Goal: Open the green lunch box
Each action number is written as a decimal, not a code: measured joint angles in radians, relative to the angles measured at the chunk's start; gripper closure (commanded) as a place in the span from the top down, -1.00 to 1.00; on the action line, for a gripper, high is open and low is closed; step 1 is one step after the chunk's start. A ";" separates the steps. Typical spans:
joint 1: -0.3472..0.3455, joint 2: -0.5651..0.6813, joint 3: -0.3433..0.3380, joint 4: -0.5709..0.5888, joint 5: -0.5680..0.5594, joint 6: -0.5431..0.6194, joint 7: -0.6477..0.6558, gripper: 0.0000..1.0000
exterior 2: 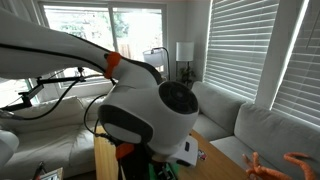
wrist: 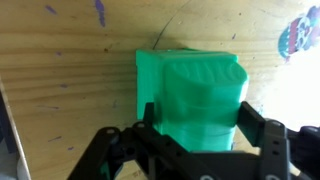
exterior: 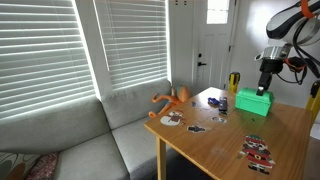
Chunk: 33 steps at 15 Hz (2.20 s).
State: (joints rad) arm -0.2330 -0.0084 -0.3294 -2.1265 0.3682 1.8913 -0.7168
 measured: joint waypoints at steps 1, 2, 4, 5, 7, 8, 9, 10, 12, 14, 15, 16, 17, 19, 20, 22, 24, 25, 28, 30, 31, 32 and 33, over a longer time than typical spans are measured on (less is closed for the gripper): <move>0.000 0.000 0.007 0.005 -0.020 0.000 0.011 0.12; 0.000 0.000 0.014 0.011 -0.039 0.000 0.023 0.12; 0.001 -0.003 0.027 0.016 -0.077 0.004 0.041 0.12; 0.001 -0.004 0.033 0.017 -0.092 0.006 0.047 0.12; 0.002 -0.005 0.045 0.017 -0.113 0.012 0.055 0.12; 0.002 -0.005 0.050 0.017 -0.120 0.015 0.056 0.12; 0.002 -0.006 0.054 0.017 -0.124 0.018 0.056 0.12; 0.002 -0.006 0.058 0.017 -0.125 0.020 0.056 0.12; 0.003 -0.007 0.067 0.017 -0.127 0.023 0.056 0.12; 0.007 -0.009 0.075 0.017 -0.130 0.024 0.054 0.12; 0.009 -0.011 0.080 0.017 -0.136 0.024 0.054 0.12; 0.012 -0.014 0.083 0.017 -0.143 0.024 0.054 0.12; 0.014 -0.015 0.086 0.017 -0.153 0.024 0.052 0.12; 0.015 -0.019 0.092 0.017 -0.179 0.025 0.048 0.12; 0.015 -0.021 0.093 0.015 -0.197 0.029 0.044 0.12; 0.015 -0.026 0.095 0.011 -0.237 0.042 0.037 0.12; 0.016 -0.031 0.099 0.005 -0.269 0.060 0.027 0.12; 0.017 -0.034 0.101 0.002 -0.280 0.070 0.023 0.91; 0.018 -0.040 0.104 -0.010 -0.278 0.106 0.017 1.00; 0.019 -0.043 0.104 -0.014 -0.270 0.124 0.004 1.00; 0.019 -0.043 0.104 -0.015 -0.262 0.129 -0.005 1.00; 0.019 -0.043 0.104 -0.016 -0.250 0.131 -0.011 1.00; 0.019 -0.043 0.104 -0.017 -0.235 0.131 -0.017 1.00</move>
State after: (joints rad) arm -0.2136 -0.0517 -0.2249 -2.1437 0.1329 2.0220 -0.7337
